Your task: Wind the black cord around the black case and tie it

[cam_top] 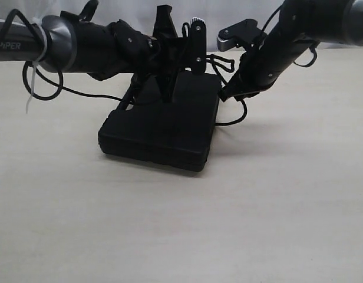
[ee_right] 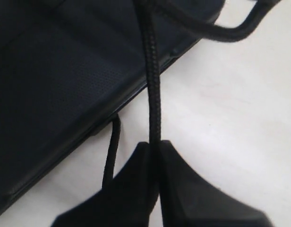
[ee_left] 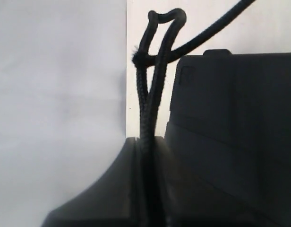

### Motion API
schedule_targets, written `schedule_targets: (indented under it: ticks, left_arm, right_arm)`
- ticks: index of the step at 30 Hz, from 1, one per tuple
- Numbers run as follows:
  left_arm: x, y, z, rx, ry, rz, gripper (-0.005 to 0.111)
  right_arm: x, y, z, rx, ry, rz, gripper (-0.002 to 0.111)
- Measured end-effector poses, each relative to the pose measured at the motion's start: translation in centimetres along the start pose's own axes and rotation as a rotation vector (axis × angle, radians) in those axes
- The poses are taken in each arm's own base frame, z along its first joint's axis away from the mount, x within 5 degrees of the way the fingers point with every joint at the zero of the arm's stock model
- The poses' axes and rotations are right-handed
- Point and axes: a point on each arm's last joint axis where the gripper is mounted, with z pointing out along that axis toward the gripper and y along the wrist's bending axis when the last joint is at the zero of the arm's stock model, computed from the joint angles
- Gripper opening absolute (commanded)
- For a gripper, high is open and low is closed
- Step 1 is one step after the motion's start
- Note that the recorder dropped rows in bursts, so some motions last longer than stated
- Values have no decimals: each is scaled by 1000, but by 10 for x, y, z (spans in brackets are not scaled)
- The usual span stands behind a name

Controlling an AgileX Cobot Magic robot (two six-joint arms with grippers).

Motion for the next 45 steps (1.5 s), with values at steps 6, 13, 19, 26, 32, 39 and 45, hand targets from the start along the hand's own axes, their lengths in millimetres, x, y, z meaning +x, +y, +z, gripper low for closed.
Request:
schedule_targets:
  ticks: [6,13,19,26,32,39,45]
  left_arm:
    - [-2,-5,0,55,-20,40,0]
    - [-3,-10,-1,114,-38,52,0]
    - [-4,-22,-3,247,-74,108,0]
    - [-5,-27,-5,304,-90,121,14]
    - [-4,-27,-5,305,-87,106,59]
    - [-7,-11,-11,217,-61,-39,59]
    - [-15,8,-28,155,-74,-127,59]
  right_arm:
    - [0,-10,-1,20,-27,48,4]
    - [-3,-5,-1,-43,-59,40,4]
    - [-8,4,-2,-137,-120,27,4]
    - [-9,4,-2,-143,-134,24,4]
    - [-9,4,-2,-143,-134,22,4]
    - [-9,4,-2,-143,-134,20,4]
    - [-9,4,-2,-143,-134,20,4]
